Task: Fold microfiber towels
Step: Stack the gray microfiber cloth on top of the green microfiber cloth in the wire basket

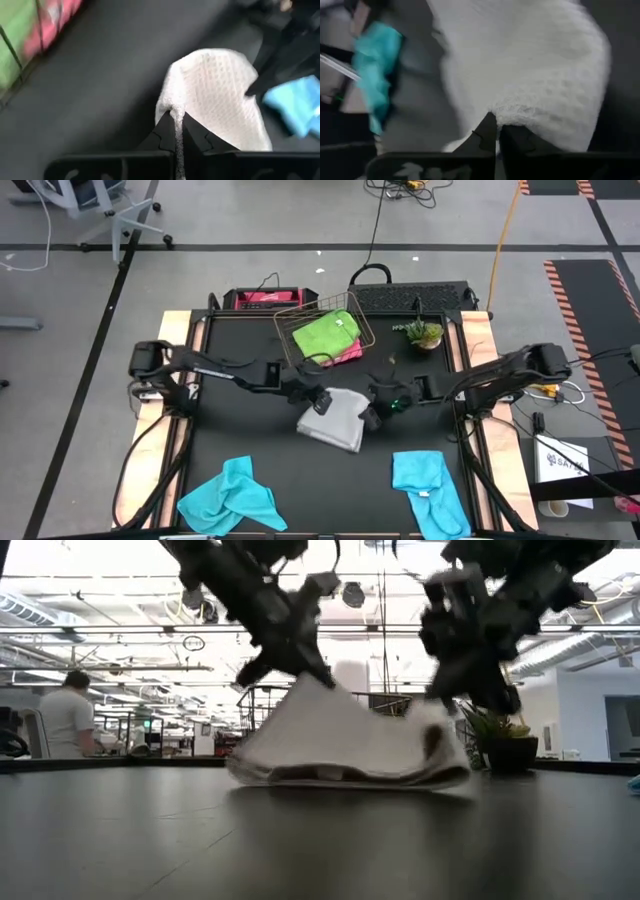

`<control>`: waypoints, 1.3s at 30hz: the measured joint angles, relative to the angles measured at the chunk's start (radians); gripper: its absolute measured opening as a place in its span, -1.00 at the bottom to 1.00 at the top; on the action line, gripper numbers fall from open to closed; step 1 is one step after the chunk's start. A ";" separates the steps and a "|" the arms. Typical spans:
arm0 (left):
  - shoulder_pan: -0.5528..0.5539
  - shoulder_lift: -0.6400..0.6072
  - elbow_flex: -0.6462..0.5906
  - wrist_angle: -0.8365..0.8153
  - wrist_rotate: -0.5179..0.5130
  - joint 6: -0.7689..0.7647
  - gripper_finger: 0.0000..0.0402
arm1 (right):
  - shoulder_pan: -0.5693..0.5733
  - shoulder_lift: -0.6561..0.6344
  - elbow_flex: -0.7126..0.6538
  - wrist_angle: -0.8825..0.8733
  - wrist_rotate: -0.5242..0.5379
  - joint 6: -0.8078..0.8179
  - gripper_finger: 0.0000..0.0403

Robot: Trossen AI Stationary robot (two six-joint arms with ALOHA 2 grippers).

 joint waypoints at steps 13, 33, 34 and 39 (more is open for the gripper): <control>0.047 -0.233 -0.001 -0.001 -0.174 0.132 -0.97 | -0.118 -0.195 0.167 -0.003 0.124 -0.279 -1.00; 0.328 -0.249 0.212 -0.187 -0.187 0.338 -0.95 | -0.540 -0.117 0.288 0.011 -0.036 -0.550 -1.00; 0.343 -0.249 0.212 -0.197 -0.181 0.335 -0.96 | -0.555 -0.108 0.289 0.019 -0.038 -0.557 -1.00; 0.398 -0.231 0.212 -0.212 -0.154 0.321 -0.91 | -0.626 -0.043 0.288 0.063 -0.079 -0.571 -1.00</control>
